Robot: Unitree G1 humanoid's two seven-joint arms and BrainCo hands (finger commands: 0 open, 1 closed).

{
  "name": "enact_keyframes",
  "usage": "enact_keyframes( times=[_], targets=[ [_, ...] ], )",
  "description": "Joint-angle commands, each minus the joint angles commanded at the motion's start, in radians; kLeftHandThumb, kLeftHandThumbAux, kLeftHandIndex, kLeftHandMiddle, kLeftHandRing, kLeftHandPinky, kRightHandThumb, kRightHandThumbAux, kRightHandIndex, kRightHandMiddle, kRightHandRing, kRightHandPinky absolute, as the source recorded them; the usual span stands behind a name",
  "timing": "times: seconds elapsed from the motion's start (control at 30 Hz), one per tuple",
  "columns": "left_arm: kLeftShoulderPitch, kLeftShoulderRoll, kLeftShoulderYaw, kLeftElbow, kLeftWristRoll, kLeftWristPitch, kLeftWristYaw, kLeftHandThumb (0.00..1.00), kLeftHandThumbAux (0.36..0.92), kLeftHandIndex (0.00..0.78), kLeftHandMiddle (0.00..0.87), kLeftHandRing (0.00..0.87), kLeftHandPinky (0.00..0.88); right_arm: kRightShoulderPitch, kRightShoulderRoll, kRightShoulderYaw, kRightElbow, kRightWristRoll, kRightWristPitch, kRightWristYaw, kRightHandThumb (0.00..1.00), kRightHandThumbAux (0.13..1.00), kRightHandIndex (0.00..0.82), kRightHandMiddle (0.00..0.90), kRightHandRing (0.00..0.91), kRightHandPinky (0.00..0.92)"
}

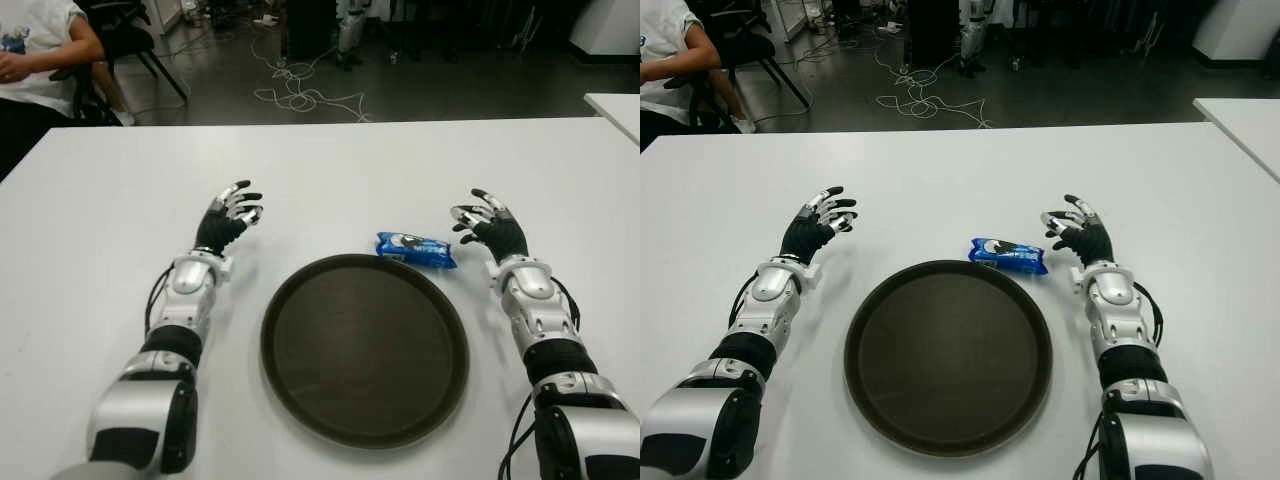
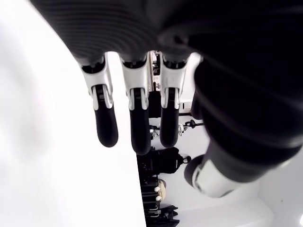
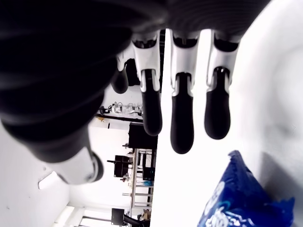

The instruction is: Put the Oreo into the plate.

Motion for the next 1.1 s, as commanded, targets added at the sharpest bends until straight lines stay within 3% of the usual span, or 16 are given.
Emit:
enact_keyframes(
  times=[0.3,0.57,0.87,1.1],
  targets=[
    [0.002,0.0,0.004,-0.006,-0.006,0.006,-0.006,0.42,0.803,0.162,0.272,0.278,0.307,0.002,-0.005,0.001,0.013,-0.029,-0.093,-0.053,0.291,0.673,0.159,0.326,0.4,0.446],
    [0.004,0.006,-0.002,-0.008,0.004,-0.004,-0.002,0.412,0.794,0.169,0.278,0.285,0.308,-0.008,-0.023,0.009,-0.004,-0.052,-0.159,-0.082,0.186,0.666,0.14,0.257,0.285,0.309],
    [0.008,0.013,-0.009,-0.005,0.014,-0.017,-0.004,0.42,0.783,0.17,0.285,0.289,0.31,-0.057,-0.076,0.097,-0.043,-0.214,-0.18,-0.17,0.027,0.683,0.08,0.126,0.122,0.095],
    [0.007,0.014,-0.009,-0.004,0.013,-0.018,-0.005,0.426,0.79,0.171,0.285,0.289,0.308,-0.11,-0.121,0.173,0.016,-0.343,-0.235,-0.253,0.002,0.663,0.069,0.094,0.084,0.05]
  ],
)
